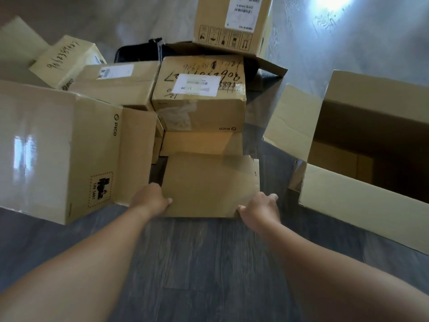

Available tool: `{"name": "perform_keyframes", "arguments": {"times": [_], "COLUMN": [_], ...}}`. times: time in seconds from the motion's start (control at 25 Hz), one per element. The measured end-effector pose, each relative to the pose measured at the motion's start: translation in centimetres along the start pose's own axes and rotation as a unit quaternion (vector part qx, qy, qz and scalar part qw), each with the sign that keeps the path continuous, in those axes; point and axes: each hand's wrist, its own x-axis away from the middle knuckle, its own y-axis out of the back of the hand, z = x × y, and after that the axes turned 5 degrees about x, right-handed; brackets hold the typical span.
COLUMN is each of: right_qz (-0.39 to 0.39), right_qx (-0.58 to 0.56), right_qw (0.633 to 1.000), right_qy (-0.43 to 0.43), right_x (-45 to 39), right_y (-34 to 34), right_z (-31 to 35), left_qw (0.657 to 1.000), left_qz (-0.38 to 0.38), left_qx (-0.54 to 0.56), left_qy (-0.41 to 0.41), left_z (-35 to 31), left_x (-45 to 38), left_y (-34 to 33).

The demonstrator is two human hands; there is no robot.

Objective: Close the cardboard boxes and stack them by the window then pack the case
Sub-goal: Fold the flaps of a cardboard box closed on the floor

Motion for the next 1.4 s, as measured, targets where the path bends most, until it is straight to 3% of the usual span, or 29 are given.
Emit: {"name": "perform_keyframes", "arguments": {"times": [0.2, 0.4, 0.8, 1.08, 1.4], "right_qz": [-0.023, -0.068, -0.171, -0.261, -0.258], "right_qx": [0.001, -0.003, -0.036, 0.089, 0.1], "right_qw": [0.996, 0.985, 0.95, 0.949, 0.96], "right_qy": [0.082, 0.158, 0.257, 0.153, 0.034], "right_x": [1.5, 3.0, 3.9, 1.6, -0.3], "right_y": [3.3, 7.1, 15.9, 22.5, 27.1], "right_z": [1.8, 4.1, 7.1, -2.9, -18.4], "left_qw": [0.998, 0.988, 0.965, 0.968, 0.959], "left_qz": [-0.044, -0.149, -0.25, -0.204, -0.108], "left_qx": [0.051, 0.039, 0.006, -0.008, 0.004], "left_qy": [-0.018, -0.024, -0.074, -0.146, -0.261], "left_z": [-1.1, -2.0, -6.9, -18.9, -32.3], "left_x": [2.0, 3.4, 6.0, 6.0, 9.1], "left_y": [5.4, 10.8, 17.9, 12.5, 2.2]}}
